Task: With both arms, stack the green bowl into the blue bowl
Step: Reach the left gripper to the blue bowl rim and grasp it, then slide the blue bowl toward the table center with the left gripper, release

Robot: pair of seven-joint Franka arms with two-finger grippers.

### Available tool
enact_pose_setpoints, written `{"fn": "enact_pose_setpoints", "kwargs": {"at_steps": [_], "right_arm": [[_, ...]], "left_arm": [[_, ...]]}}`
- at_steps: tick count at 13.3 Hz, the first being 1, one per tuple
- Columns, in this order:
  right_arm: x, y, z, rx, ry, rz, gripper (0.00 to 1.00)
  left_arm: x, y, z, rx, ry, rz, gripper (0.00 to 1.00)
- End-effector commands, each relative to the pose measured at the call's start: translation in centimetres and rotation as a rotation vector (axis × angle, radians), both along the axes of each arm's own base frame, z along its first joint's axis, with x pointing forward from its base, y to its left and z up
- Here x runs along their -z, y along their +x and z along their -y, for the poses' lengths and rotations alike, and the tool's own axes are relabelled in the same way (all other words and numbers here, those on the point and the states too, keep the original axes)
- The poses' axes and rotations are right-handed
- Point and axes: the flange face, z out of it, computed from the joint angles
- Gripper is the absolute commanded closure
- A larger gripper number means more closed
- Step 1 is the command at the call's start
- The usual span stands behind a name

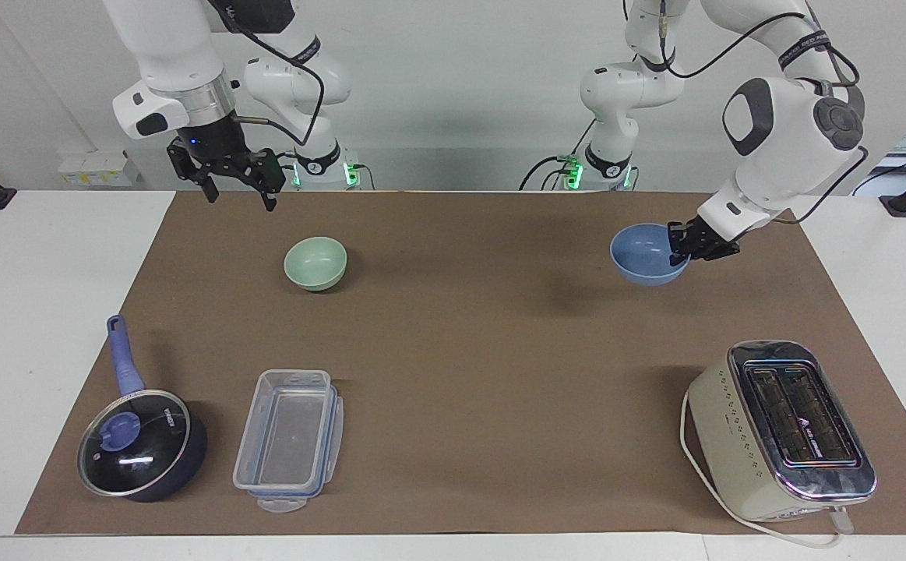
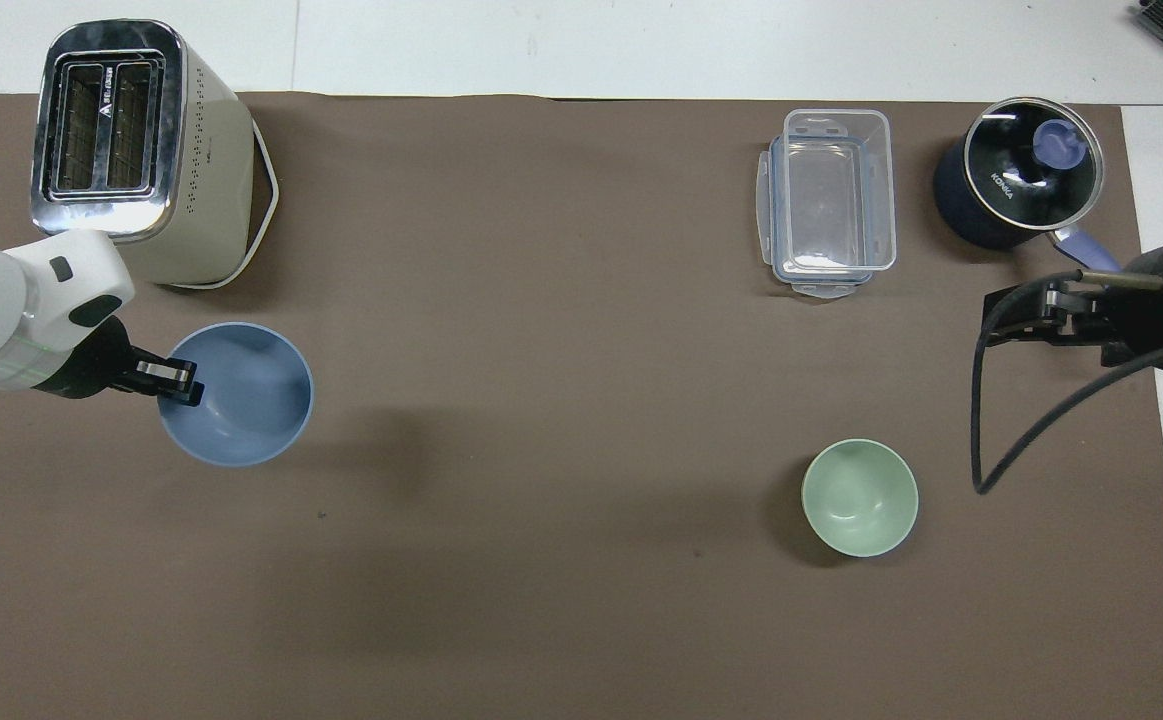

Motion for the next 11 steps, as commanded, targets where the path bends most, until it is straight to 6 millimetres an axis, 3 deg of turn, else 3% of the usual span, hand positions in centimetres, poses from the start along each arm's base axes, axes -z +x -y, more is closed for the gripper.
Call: {"fn": "enact_pose_setpoints", "kwargs": {"at_steps": [1, 6, 8, 10, 11], "right_arm": [[0.0, -0.6, 0.2, -0.015, 0.003, -0.006, 0.00], [0.0, -0.6, 0.3, -0.051, 0.002, -0.008, 0.00], [0.1, -0.5, 0.5, -0.049, 0.003, -0.005, 0.00], [0.5, -0.5, 0.6, -0.046, 0.002, -0.002, 0.00], [0.9, -0.5, 0.6, -0.046, 0.002, -0.002, 0.00]], "left_arm": [[-0.4, -0.9, 4.2, -0.014, 0.003, -0.016, 1.00], [0.4, -3.3, 14.8, -0.034, -0.028, -0.023, 1.00], [1.2, -5.6, 19.9, -0.062, -0.020, -0.026, 1.00], [3.9, -7.7, 22.6, -0.049, -0.019, -0.005, 1.00], [5.3, -8.4, 23.0, -0.054, -0.021, 0.001, 1.00]]}}
